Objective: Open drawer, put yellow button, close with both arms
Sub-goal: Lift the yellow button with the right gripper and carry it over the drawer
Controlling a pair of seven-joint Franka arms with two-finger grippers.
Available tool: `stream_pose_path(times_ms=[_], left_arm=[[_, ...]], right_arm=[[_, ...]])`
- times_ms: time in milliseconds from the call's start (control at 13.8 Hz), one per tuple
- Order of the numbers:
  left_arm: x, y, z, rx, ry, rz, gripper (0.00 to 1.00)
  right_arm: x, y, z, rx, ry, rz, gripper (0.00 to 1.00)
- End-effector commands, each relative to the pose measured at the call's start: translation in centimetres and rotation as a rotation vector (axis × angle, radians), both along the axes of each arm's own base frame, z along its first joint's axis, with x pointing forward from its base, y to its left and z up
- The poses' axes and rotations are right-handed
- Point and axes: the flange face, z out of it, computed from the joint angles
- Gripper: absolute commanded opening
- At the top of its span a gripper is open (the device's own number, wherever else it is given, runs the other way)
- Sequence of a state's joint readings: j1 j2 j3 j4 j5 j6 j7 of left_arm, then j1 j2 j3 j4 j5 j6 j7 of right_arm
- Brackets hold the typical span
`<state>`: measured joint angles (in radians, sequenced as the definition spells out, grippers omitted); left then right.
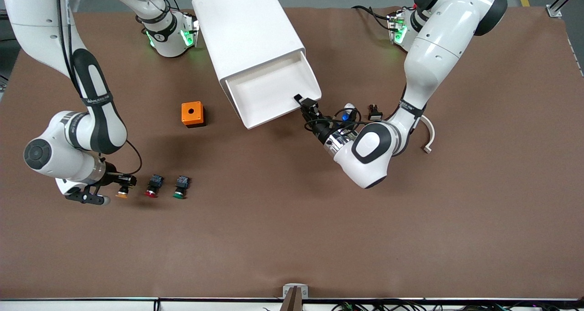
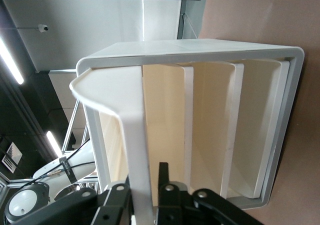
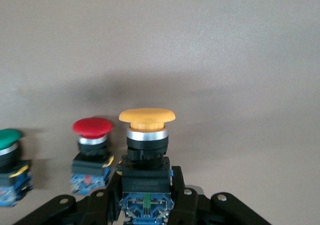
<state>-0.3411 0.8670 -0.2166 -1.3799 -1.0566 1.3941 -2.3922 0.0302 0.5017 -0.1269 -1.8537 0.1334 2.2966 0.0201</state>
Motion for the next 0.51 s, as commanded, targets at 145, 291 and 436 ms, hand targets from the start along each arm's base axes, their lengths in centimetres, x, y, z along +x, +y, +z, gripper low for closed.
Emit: stream_pose_path(times_ms=[145, 291, 436], left_arm=[[2.0, -0.1, 1.7, -0.177, -0.16, 0.003, 0.99], [3.1, 0.4, 2.7, -0.268, -0.248, 0.004, 0.99], [4.1, 0.8, 3.7, -0.331, -0.319, 0.004, 0.99]], right_arm=[[-1.4, 3.6, 6.5, 0.032, 0.039, -0.098, 0.0], [-2.1, 4.3, 9.5, 0.041, 0.058, -0.143, 0.0], [-3.1, 4.9, 12.8, 0.049, 0.067, -0.181, 0.0]])
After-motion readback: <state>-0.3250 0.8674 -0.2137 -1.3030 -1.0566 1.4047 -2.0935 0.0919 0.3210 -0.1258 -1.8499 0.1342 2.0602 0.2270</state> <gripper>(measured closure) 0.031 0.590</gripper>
